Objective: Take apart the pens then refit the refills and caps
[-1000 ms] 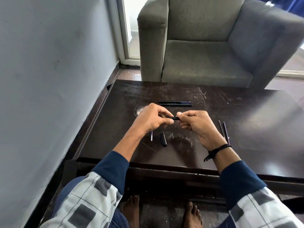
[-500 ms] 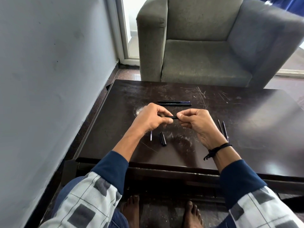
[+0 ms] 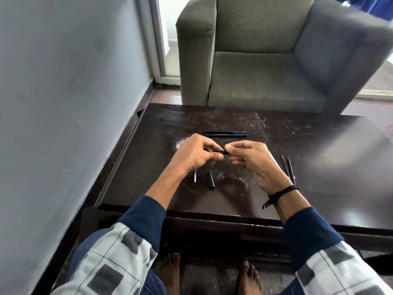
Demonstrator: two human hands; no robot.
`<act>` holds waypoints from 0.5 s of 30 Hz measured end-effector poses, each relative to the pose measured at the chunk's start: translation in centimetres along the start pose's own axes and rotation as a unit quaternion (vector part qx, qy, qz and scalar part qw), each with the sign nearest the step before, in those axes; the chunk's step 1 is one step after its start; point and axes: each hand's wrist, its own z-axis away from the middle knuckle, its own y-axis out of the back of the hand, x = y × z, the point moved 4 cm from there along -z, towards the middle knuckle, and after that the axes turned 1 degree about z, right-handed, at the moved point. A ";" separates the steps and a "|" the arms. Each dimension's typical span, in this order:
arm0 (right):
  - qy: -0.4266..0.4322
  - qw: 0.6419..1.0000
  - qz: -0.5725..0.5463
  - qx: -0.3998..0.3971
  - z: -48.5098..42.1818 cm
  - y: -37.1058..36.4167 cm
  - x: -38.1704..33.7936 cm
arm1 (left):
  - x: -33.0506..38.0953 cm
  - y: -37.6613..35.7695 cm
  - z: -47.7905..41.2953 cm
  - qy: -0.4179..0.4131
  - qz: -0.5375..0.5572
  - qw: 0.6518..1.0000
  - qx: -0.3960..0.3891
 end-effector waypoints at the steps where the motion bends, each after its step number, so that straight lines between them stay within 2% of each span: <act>1: -0.002 1.000 0.003 0.003 0.0 0.0 0.0 | 0.0 0.0 0.0 0.000 0.000 1.000 -0.001; 8: 0.011 1.000 -0.014 -0.018 0.2 0.2 -0.5 | 0.0 0.0 -0.1 -0.005 0.000 1.000 0.002; 15: 0.020 1.000 0.008 -0.004 0.0 0.2 -0.3 | 0.0 -0.2 0.0 -0.001 0.007 1.000 -0.002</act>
